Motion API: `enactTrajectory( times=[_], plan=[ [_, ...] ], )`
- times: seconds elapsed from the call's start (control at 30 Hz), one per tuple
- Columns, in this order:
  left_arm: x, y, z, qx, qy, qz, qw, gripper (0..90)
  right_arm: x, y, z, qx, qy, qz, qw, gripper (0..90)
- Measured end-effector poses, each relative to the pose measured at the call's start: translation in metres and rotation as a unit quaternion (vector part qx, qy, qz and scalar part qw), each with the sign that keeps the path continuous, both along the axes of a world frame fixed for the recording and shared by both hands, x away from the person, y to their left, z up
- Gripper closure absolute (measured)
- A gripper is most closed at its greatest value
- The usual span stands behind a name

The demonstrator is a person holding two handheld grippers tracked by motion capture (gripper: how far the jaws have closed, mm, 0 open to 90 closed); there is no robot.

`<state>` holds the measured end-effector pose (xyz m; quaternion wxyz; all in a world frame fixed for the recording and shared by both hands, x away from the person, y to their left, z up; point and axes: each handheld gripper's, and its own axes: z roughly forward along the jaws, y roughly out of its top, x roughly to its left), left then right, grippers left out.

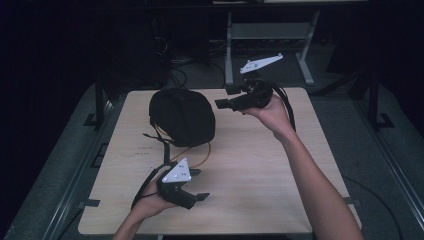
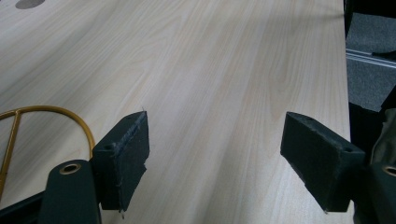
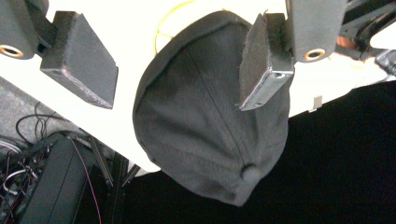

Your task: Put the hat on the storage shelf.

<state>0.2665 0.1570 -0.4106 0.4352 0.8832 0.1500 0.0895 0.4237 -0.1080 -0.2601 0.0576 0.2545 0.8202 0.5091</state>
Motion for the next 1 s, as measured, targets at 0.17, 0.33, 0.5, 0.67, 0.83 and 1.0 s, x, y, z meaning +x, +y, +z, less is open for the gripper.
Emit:
enactTrajectory(
  times=[0.17,0.33,0.5,0.67,0.83,1.0],
  plan=[
    [0.0,-0.001,0.0,0.004,-0.004,-0.002,1.0,23.6,-0.004,-0.013,-0.005,0.004,0.002,-0.006,1.0,27.6],
    [0.0,-0.001,0.0,0.002,-0.001,0.0,1.0,23.6,-0.008,-0.027,-0.009,0.01,0.002,-0.016,0.9998,27.2],
    [0.001,-0.001,0.0,0.002,0.0,-0.002,1.0,23.6,-0.012,-0.041,-0.015,0.012,0.006,-0.024,0.9996,26.8],
    [0.001,-0.001,0.0,0.005,-0.002,-0.001,1.0,23.6,-0.015,-0.052,-0.02,0.012,0.007,-0.03,0.9995,26.6],
    [0.001,-0.001,0.0,0.007,-0.002,0.002,1.0,23.6,-0.019,-0.063,-0.026,0.013,0.012,-0.037,0.9991,25.8],
    [0.0,-0.002,0.0,0.007,-0.002,0.002,1.0,23.6,-0.024,-0.073,-0.031,0.008,0.015,-0.048,0.9987,22.4]
  ],
)
